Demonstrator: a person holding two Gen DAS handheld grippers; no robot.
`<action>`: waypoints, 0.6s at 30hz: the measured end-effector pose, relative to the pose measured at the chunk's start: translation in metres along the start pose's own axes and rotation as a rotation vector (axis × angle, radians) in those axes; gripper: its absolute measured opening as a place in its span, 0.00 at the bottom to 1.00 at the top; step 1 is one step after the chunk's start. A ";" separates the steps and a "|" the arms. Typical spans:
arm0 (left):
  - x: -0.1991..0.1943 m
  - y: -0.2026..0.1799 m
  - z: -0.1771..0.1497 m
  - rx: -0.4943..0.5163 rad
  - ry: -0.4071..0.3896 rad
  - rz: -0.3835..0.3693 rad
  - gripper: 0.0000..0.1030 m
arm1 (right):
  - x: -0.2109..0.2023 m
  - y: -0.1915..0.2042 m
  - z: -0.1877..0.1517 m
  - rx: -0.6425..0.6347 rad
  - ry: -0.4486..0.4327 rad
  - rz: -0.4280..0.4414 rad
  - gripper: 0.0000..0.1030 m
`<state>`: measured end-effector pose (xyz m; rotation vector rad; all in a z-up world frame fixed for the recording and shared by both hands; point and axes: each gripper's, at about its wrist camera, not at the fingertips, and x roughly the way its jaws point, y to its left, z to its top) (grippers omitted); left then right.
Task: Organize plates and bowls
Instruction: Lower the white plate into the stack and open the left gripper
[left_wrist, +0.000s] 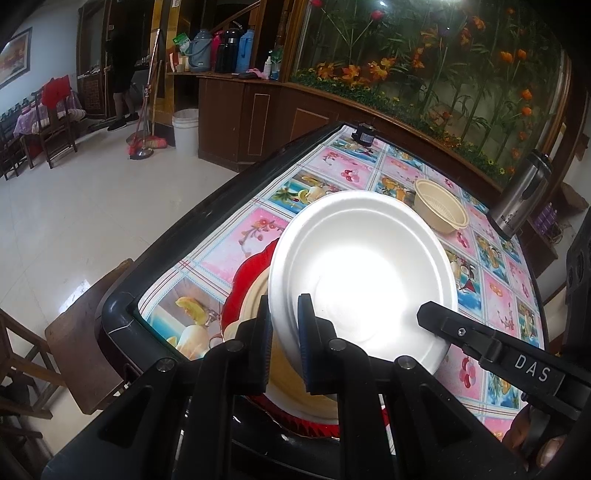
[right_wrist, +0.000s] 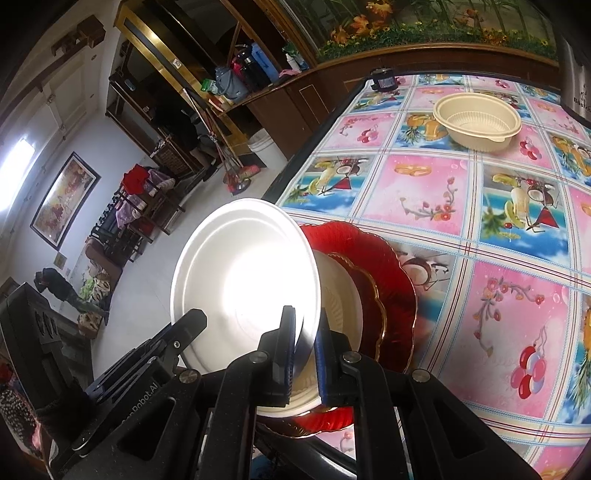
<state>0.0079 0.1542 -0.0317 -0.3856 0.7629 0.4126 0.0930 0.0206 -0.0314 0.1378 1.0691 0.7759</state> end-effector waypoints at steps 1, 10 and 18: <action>0.001 0.000 0.000 0.000 0.002 0.000 0.11 | 0.000 0.000 0.000 0.000 0.001 0.000 0.09; 0.006 0.002 0.000 0.000 0.016 0.004 0.11 | 0.008 0.000 0.002 -0.003 0.019 -0.012 0.09; 0.008 0.002 0.001 0.002 0.019 0.007 0.11 | 0.009 0.000 0.001 -0.001 0.025 -0.015 0.09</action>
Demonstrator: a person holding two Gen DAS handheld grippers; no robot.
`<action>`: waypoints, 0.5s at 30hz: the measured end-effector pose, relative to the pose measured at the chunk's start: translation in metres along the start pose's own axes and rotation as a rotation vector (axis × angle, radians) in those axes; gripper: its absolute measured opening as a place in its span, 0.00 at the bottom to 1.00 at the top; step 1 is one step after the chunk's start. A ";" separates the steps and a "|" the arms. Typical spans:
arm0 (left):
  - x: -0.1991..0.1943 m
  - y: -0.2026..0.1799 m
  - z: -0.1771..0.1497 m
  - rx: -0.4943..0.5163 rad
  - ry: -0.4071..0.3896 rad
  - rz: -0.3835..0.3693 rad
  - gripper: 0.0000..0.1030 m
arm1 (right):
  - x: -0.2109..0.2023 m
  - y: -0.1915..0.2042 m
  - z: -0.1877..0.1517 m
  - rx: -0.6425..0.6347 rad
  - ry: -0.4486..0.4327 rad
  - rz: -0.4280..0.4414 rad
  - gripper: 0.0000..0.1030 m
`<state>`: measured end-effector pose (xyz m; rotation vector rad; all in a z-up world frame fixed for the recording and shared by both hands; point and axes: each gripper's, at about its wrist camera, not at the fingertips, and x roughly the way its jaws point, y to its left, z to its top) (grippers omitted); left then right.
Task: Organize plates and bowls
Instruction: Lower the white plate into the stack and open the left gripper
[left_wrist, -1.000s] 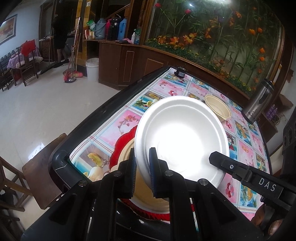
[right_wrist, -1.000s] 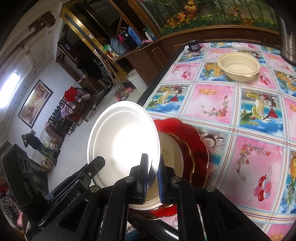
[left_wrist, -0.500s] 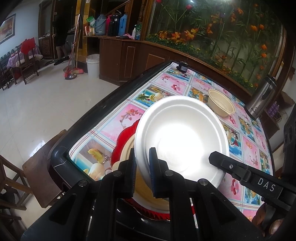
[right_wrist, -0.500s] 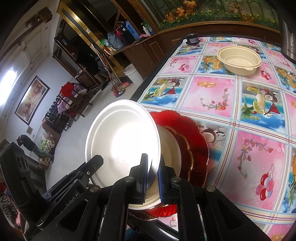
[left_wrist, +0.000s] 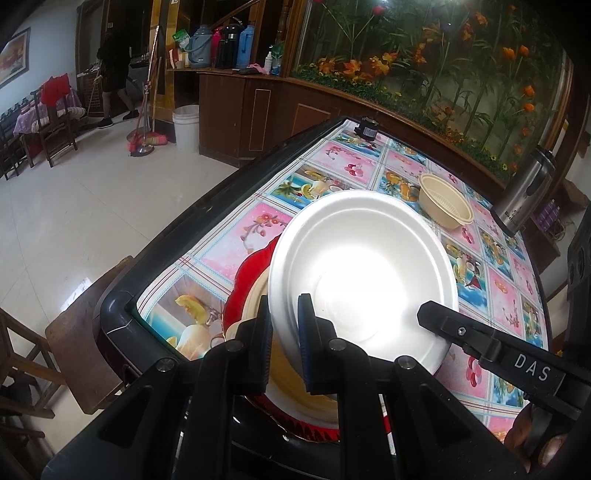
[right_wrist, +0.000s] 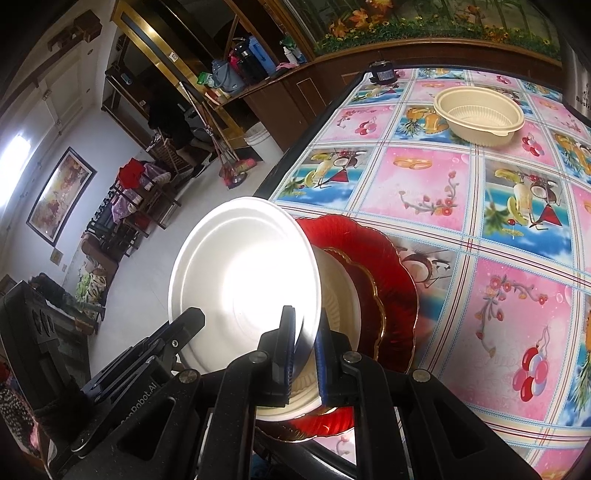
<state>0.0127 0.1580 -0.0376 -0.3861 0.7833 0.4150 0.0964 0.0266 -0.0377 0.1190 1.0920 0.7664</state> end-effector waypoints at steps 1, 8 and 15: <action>0.001 0.000 0.000 -0.001 0.004 0.002 0.11 | 0.000 0.001 0.000 -0.001 0.000 -0.001 0.09; 0.007 0.002 -0.001 -0.001 0.015 0.011 0.11 | 0.006 0.000 -0.001 0.003 0.013 -0.004 0.09; 0.012 0.003 -0.001 -0.003 0.028 0.015 0.11 | 0.011 0.000 -0.003 0.002 0.028 -0.012 0.09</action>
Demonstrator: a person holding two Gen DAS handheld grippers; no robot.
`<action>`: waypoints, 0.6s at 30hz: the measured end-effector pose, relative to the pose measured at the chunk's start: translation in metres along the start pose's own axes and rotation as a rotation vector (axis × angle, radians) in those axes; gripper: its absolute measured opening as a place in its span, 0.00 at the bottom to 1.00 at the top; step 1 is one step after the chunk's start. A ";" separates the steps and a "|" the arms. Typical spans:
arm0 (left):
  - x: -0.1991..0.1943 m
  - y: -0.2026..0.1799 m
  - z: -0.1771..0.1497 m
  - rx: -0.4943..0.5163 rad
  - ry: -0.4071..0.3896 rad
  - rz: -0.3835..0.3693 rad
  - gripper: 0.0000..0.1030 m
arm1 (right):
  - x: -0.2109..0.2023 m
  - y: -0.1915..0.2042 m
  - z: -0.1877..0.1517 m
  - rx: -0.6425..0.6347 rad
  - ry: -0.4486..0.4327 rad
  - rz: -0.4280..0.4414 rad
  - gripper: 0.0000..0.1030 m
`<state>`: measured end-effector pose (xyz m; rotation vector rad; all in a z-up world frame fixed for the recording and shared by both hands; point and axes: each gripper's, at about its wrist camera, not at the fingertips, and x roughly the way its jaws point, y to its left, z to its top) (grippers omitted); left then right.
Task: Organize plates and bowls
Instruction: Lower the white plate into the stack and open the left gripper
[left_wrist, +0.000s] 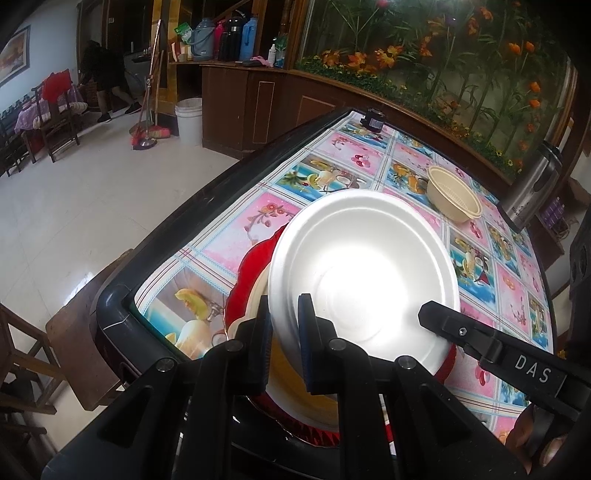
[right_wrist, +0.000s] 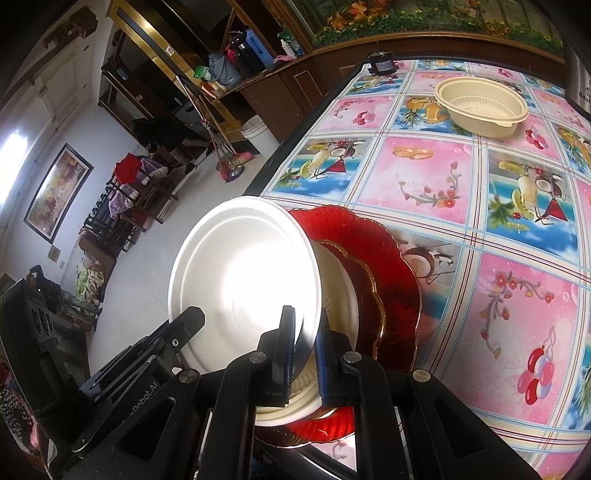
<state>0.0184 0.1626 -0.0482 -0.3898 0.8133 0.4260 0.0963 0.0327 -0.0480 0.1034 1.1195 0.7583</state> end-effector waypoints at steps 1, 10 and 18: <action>0.001 0.000 0.000 0.000 0.001 0.000 0.11 | 0.001 0.000 0.000 0.000 0.003 -0.002 0.09; 0.003 0.001 0.000 -0.003 0.006 0.000 0.11 | 0.005 0.003 0.001 -0.008 0.010 -0.014 0.09; 0.004 0.002 0.000 -0.004 0.007 0.000 0.11 | 0.007 0.005 0.000 -0.013 0.012 -0.024 0.09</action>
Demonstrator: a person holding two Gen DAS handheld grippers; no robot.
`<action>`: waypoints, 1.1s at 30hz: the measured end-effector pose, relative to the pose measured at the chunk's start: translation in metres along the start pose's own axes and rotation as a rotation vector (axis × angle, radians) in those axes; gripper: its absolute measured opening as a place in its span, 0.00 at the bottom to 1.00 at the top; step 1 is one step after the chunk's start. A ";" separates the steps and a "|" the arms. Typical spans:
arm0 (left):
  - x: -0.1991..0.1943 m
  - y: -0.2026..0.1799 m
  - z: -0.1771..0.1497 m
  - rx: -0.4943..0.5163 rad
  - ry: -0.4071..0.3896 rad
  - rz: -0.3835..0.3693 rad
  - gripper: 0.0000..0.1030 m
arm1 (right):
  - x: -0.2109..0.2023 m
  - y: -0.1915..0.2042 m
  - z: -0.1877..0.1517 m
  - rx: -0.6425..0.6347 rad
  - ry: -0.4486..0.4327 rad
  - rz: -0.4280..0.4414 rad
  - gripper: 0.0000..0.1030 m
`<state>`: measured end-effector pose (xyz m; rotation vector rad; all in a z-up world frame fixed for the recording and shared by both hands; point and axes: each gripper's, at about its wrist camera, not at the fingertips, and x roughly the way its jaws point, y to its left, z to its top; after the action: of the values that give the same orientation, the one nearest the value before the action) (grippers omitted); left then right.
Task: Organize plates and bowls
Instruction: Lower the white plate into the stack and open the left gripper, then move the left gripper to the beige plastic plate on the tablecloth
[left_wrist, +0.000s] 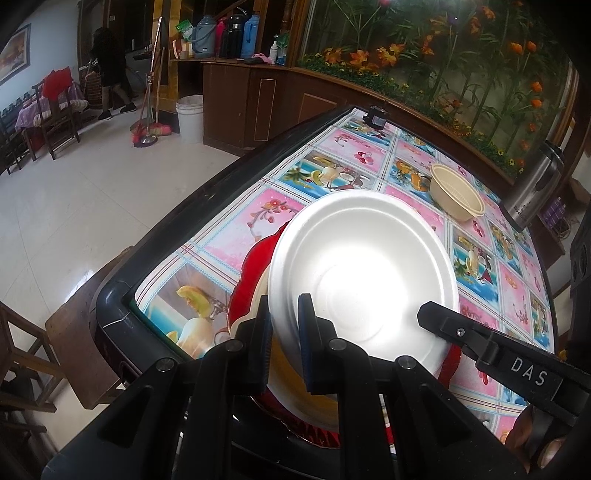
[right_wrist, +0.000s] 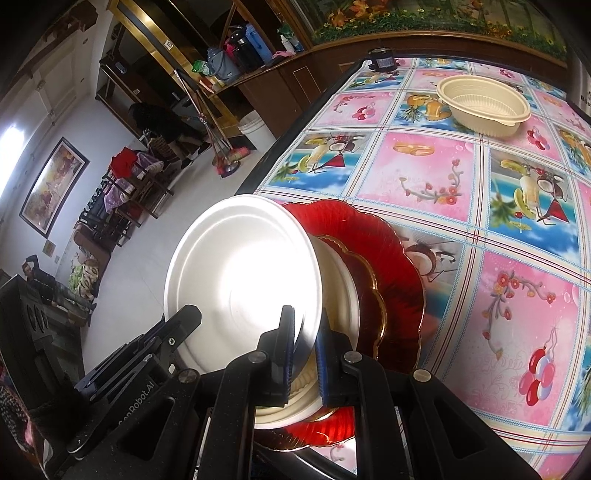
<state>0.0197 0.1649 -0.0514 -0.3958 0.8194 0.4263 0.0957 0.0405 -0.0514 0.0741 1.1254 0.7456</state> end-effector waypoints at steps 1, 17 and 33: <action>0.000 0.000 0.000 -0.001 0.001 0.000 0.11 | 0.001 0.000 0.000 0.001 0.000 -0.001 0.09; -0.010 0.001 0.005 -0.026 0.006 -0.005 0.61 | -0.004 -0.005 0.003 0.013 -0.003 0.012 0.24; -0.008 -0.107 0.091 0.084 -0.040 -0.149 0.75 | -0.093 -0.118 0.051 0.267 -0.208 0.053 0.60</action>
<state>0.1245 0.1176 0.0297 -0.3660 0.7612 0.2596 0.1774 -0.0872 -0.0037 0.3992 1.0209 0.6157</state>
